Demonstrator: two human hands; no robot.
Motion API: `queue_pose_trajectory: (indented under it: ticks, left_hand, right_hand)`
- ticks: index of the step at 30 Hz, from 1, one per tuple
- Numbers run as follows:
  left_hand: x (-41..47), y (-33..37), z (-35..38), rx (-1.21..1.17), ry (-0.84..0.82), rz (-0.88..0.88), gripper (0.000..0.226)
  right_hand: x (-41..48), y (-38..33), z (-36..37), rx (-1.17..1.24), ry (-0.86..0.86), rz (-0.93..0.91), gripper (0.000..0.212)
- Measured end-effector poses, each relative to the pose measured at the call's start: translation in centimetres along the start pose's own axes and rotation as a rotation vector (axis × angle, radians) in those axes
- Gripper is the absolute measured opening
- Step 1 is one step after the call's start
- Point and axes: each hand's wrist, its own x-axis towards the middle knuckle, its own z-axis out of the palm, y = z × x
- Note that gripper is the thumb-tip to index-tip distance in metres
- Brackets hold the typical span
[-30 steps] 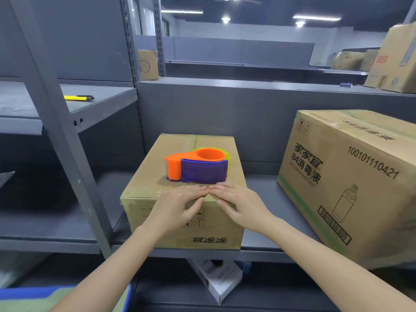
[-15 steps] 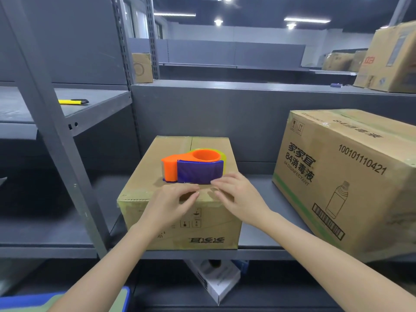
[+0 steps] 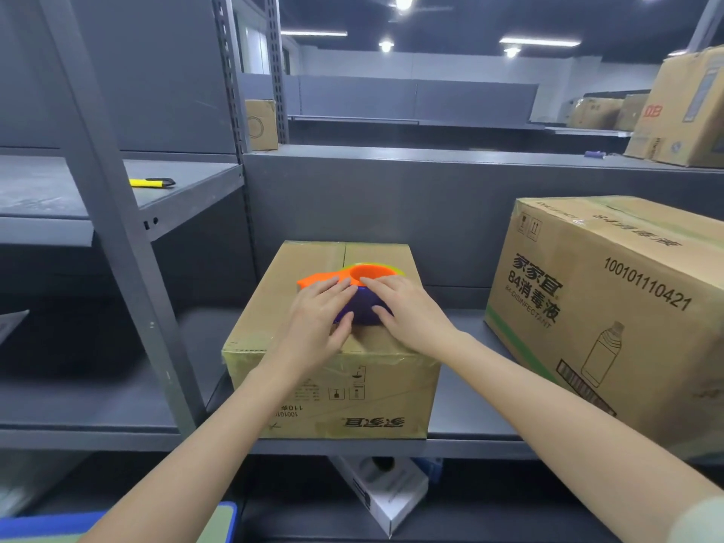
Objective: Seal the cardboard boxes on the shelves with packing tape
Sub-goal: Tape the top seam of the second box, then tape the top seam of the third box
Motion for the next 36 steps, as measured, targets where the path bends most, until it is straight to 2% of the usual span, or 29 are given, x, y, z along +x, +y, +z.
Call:
queue_pose_trajectory:
  ticks: [5,13,25,30,34,36]
  left_hand:
    - [0.2,0.1,0.4,0.046,0.008,0.016,0.035]
    - [3.3,4.2,1.2,-0.031,0.081,-0.002,0.024]
    - [11.6,18.7,8.7,-0.140,0.057,0.096,0.029]
    - [15.2,25.5,10.5,-0.139,0.099,0.142,0.027]
    - [17.4,29.5,11.4,-0.158,0.121,0.117,0.027]
    - [18.3,30.7,12.0,-0.143,0.062,0.100,0.030]
  right_hand:
    - [-0.5,0.7,-0.4,0.029,0.006,-0.026,0.051]
    - [-2.5,4.8,-4.1,-0.107,0.032,-0.019,0.045]
    - [-11.5,17.8,-16.6,-0.253,0.106,0.236,0.038]
    - [-13.7,21.2,-20.3,-0.271,0.109,0.260,0.038]
    - [-15.6,24.6,-22.3,-0.240,0.114,0.304,0.037]
    - [-16.8,26.8,-23.0,-0.270,0.095,0.362,0.038]
